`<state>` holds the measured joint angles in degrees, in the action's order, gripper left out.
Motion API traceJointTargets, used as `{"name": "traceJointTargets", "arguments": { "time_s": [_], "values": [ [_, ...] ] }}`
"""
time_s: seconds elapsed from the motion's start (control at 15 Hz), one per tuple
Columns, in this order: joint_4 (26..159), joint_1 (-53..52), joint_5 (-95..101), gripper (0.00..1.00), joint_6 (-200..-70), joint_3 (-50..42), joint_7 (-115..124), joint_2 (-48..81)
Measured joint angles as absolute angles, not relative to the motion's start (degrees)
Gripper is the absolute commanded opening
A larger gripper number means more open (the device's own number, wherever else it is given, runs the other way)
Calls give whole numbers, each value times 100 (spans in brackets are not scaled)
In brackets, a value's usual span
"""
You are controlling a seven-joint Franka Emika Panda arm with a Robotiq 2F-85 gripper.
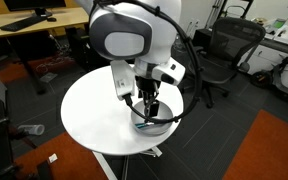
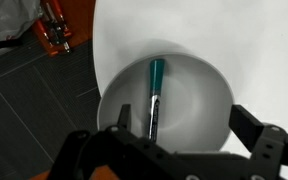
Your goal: Remove the green marker from the grey bowl
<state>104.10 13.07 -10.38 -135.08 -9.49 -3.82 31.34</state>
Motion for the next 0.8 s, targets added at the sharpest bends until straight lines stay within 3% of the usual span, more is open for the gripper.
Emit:
{"name": "traceJointTargets", "arguments": {
  "time_s": [0.8],
  "values": [
    [9073, 1437, -1044, 100, -13505, -938, 230, 4515]
  ]
}}
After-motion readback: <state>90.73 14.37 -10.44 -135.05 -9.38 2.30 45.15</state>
